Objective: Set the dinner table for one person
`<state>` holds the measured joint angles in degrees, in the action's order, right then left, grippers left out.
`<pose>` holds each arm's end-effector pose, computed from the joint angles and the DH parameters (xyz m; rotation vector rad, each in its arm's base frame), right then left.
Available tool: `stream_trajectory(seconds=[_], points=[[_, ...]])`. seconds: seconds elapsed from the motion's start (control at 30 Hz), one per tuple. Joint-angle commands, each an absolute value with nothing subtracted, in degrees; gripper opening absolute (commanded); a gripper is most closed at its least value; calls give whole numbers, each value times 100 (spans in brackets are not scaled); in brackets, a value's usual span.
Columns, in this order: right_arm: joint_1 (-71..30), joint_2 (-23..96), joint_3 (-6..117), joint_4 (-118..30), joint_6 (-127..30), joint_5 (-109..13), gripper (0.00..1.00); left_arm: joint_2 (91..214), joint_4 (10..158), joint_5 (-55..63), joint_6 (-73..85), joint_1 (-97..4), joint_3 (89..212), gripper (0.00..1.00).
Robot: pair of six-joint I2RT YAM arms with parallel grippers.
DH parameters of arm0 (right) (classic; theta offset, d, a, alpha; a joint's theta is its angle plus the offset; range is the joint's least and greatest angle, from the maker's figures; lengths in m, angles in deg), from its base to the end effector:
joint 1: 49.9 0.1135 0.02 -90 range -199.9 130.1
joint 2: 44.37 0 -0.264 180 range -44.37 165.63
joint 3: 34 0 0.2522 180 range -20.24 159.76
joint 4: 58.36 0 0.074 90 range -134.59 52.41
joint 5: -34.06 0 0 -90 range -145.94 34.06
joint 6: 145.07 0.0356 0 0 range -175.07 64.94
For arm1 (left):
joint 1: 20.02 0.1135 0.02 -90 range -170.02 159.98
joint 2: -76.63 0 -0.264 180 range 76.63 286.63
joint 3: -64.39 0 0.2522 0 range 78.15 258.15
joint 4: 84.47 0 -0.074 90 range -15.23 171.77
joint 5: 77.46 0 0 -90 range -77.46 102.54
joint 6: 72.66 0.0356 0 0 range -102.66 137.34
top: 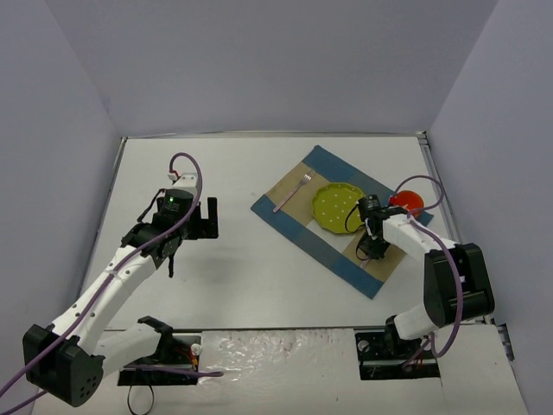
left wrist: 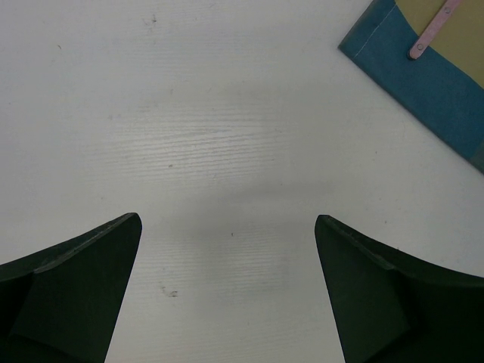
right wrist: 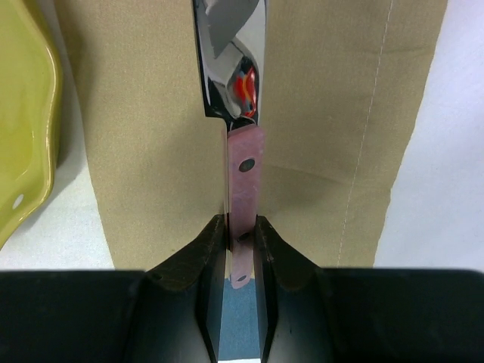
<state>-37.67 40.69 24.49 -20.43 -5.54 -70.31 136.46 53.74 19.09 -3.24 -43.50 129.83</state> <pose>0.2653 0.0485 0.1658 0.9135 2.4716 0.0209 0.2094 -0.0866 0.3018 -0.0083 2.2141 -0.3039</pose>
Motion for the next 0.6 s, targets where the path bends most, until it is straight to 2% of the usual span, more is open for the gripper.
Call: stream_trajectory(seconds=[0.0, 0.2, 0.57], points=[[-3419, 4118, 2536, -1974, -279, -7250, 0, 13581, 5663, 2035, -226, -4322, 13028, 97], [-2905, 4001, 2646, -1718, 219, -7034, 0, 13549, 5646, 2046, -226, -4322, 13027, 97], [-2917, 3975, 2459, -1533, 263, -6778, 0, 13401, 5605, 2023, -209, -4322, 13000, 97]])
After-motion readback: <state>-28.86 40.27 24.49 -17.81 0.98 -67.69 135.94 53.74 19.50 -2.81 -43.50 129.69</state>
